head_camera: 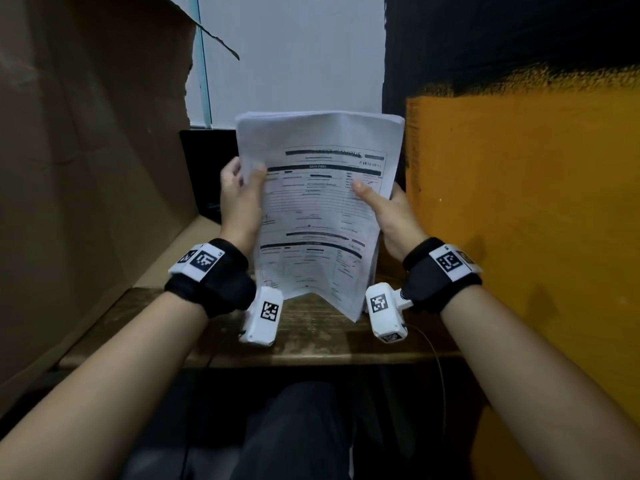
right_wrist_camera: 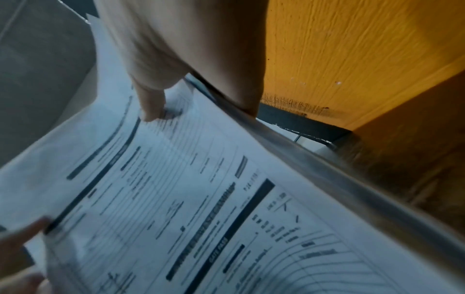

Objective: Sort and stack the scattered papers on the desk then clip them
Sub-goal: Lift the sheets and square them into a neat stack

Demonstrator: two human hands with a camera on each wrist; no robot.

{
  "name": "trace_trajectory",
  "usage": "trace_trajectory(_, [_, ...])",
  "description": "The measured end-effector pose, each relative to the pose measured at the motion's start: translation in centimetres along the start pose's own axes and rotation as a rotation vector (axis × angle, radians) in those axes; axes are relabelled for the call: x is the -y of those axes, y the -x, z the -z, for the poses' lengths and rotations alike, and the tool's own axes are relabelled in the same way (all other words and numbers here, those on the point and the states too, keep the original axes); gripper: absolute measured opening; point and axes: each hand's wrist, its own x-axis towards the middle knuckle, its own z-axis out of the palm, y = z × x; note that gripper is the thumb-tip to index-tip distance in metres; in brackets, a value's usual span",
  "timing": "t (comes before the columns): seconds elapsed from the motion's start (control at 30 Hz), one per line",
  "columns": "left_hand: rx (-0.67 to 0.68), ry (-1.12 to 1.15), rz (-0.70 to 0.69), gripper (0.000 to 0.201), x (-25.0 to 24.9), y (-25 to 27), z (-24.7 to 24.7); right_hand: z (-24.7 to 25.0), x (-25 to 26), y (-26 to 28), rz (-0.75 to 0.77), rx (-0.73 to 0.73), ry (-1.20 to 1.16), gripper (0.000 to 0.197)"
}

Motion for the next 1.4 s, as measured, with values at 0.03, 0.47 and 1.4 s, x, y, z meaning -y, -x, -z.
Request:
trace_trajectory(0.03, [-0.053,-0.012,0.000,0.075,-0.1,-0.1,-0.3,-0.1,0.0,-0.2,-0.016,-0.014,-0.011,0.036])
trace_trajectory(0.47, [0.036,-0.009,0.167,0.053,2.7,-2.9,1.1,1.3,-0.1,-1.2,-0.169,0.089,0.014,0.053])
trace_trajectory(1.4, [0.103,0.154,0.715,0.063,6.0,3.6,2.2,-1.1,-0.9,0.6,0.008,-0.484,-0.130,0.015])
